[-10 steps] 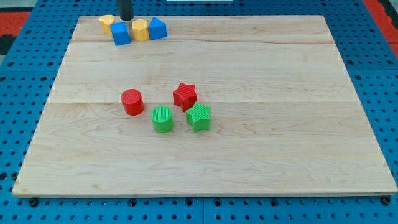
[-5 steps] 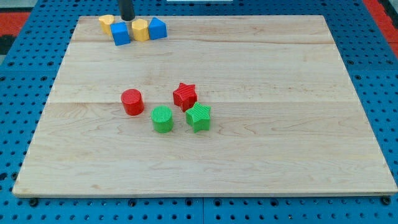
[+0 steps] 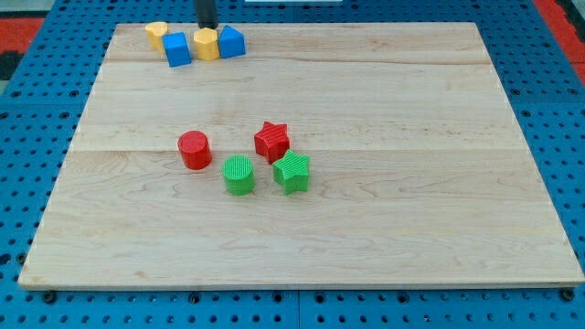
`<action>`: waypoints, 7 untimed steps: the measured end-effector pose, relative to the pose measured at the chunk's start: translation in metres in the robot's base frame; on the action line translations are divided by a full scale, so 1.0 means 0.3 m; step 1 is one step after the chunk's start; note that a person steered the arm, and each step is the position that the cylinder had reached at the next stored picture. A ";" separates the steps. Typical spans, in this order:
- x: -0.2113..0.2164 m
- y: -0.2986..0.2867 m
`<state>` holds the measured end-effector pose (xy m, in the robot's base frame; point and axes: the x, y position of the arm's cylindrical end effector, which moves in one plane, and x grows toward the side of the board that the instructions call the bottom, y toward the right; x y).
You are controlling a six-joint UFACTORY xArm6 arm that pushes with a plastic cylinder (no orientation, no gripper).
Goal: Point your arm at red star
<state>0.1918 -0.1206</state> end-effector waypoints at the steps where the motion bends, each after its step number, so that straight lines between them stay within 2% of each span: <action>1: 0.005 0.166; 2: 0.005 0.205; 3: 0.004 0.351; 4: 0.004 0.641; 5: 0.162 0.696; 6: 0.460 0.588; 7: 0.641 0.281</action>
